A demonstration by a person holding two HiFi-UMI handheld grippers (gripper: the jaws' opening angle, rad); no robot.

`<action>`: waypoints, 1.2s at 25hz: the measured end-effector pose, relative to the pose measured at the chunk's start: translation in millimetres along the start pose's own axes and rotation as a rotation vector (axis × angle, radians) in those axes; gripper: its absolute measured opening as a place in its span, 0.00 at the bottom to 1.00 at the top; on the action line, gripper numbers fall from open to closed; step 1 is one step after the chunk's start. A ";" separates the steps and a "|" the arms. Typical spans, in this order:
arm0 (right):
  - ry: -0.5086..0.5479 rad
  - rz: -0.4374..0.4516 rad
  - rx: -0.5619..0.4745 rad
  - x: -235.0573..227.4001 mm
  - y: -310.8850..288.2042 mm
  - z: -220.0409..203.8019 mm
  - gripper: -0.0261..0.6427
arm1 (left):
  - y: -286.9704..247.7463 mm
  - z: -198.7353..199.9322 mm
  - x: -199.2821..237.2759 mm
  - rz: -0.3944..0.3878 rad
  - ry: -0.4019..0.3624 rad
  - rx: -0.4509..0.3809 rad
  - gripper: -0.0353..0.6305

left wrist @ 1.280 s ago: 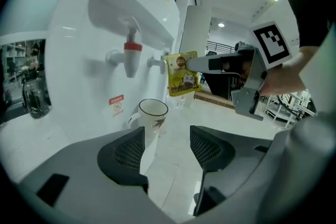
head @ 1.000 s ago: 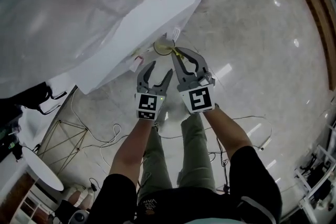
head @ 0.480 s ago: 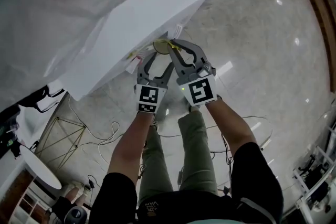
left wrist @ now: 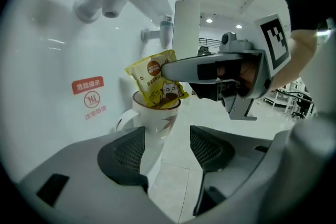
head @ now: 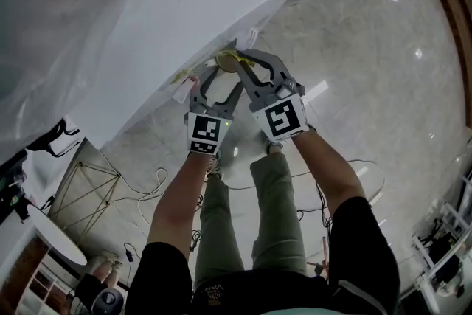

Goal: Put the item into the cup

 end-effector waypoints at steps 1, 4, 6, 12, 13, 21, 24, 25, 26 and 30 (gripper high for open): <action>0.001 0.006 0.005 0.5 -1.3 -1.3 0.11 | 0.0 -1.1 0.3 0.000 0.000 0.002 0.46; 0.002 0.014 0.023 0.5 -4.3 -8.2 0.11 | -0.7 -3.8 -0.4 -0.004 0.002 0.005 0.46; 0.005 0.018 0.046 1.2 -6.7 -14.2 0.11 | -1.3 -5.4 -1.3 -0.010 0.001 0.004 0.46; -0.030 0.032 0.107 4.3 -8.0 -26.9 0.11 | -2.7 -6.5 -3.2 -0.025 -0.005 0.008 0.46; -0.030 0.037 0.116 4.4 -8.2 -27.9 0.11 | -3.1 -6.2 -3.4 -0.027 -0.007 0.010 0.46; 0.017 0.092 0.201 8.7 -21.1 -38.2 0.11 | -5.2 -7.2 1.9 -0.025 -0.007 0.023 0.46; 0.023 0.102 0.215 6.8 -25.4 -36.1 0.11 | -7.4 -5.1 5.4 -0.022 -0.005 0.026 0.46; 0.012 0.100 0.207 6.4 -26.4 -34.3 0.11 | -7.5 -5.0 6.5 -0.020 -0.005 0.028 0.46; -0.004 0.095 0.194 6.4 -26.6 -32.6 0.12 | -7.3 -5.2 7.4 -0.019 -0.003 0.030 0.46; -0.062 0.075 0.165 7.8 -23.9 -32.0 0.12 | -5.3 -6.6 10.4 -0.020 -0.004 0.038 0.46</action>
Point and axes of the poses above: the fingertips, and each gripper's own axes: y backward along the fingers, x to its left, z out of its top, the point moved 1 cm from there along y, backward along the fingers, and after that the axes turned 13 degrees about -x, right-handed, at the moved point
